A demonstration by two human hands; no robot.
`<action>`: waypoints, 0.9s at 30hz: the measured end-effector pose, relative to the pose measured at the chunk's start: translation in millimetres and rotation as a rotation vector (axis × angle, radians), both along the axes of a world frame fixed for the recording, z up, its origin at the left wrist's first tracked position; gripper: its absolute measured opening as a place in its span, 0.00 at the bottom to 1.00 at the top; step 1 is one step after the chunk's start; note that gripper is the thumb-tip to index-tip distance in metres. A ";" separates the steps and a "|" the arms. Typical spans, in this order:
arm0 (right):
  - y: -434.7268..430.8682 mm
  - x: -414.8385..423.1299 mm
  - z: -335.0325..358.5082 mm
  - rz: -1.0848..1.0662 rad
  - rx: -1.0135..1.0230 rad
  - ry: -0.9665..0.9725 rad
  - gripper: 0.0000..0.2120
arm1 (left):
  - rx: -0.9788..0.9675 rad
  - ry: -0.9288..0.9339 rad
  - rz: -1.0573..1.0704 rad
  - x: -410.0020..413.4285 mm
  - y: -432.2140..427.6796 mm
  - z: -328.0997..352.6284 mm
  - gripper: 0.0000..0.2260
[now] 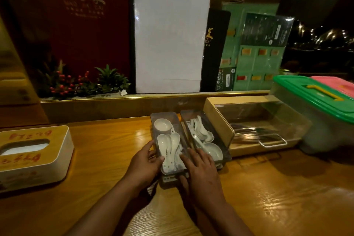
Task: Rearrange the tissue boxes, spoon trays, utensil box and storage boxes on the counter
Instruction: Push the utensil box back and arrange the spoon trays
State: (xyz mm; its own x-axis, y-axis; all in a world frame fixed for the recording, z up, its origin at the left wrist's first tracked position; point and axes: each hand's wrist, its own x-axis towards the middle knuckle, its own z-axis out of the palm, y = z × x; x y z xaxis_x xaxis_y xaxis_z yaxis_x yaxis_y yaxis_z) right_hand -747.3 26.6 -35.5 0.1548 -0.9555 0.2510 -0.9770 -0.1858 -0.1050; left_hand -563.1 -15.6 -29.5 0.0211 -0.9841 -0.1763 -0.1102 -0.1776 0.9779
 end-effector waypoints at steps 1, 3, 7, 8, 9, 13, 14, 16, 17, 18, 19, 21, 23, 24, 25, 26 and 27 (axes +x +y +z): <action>-1.2 -1.8 -0.6 0.003 -0.002 -0.003 0.30 | 0.005 0.005 0.005 -2.1 -1.4 -0.7 0.31; -3.5 -4.2 -3.5 0.005 -0.010 -0.016 0.30 | 0.018 0.024 0.010 -5.2 -4.2 -1.6 0.31; -3.5 -5.4 -8.5 0.003 -0.029 -0.058 0.31 | 0.029 0.044 0.031 -10.3 -8.5 -2.6 0.31; -3.4 -5.7 -9.2 0.007 -0.031 -0.064 0.31 | 0.033 0.046 0.036 -11.6 -9.5 -3.0 0.31; -3.6 -6.4 -9.6 0.010 -0.029 -0.063 0.31 | 0.034 0.043 0.037 -12.9 -9.8 -3.0 0.30; -7.5 -10.9 -10.1 0.014 -0.025 -0.048 0.32 | 0.038 0.033 0.045 -17.4 -11.6 -4.6 0.30; -7.6 -11.6 -10.0 0.014 -0.028 -0.053 0.32 | 0.044 0.033 0.051 -18.4 -11.6 -4.4 0.30; -6.9 -12.5 -10.1 0.012 -0.037 -0.064 0.33 | 0.057 0.055 0.066 -19.8 -12.3 -5.1 0.30; -6.4 -12.4 -10.2 0.010 -0.042 -0.070 0.33 | 0.068 0.077 0.076 -20.3 -13.0 -6.4 0.30; -5.6 -12.5 -10.2 0.009 -0.048 -0.077 0.33 | 0.077 0.097 0.084 -20.8 -13.0 -7.0 0.30; -5.1 -12.3 -10.0 0.010 -0.051 -0.082 0.33 | 0.086 0.108 0.095 -21.3 -12.8 -7.3 0.29; -4.5 -11.8 -9.4 0.004 -0.068 -0.082 0.33 | 0.096 0.116 0.103 -21.4 -12.5 -8.3 0.29; -4.0 -11.7 -8.6 -0.006 -0.090 -0.082 0.33 | 0.098 0.121 0.105 -21.6 -13.2 -9.5 0.29; -3.9 -11.6 -8.1 -0.009 -0.099 -0.082 0.33 | 0.102 0.117 0.105 -21.9 -13.2 -9.2 0.29; -4.2 -11.2 -7.4 -0.011 -0.104 -0.081 0.33 | 0.106 0.112 0.109 -22.2 -13.7 -9.1 0.29; -4.1 -11.0 -6.7 -0.012 -0.103 -0.080 0.34 | 0.110 0.111 0.115 -22.7 -13.8 -9.3 0.29; -4.3 -10.3 -6.0 -0.015 -0.093 -0.079 0.34 | 0.116 0.115 0.120 -23.1 -13.6 -8.7 0.29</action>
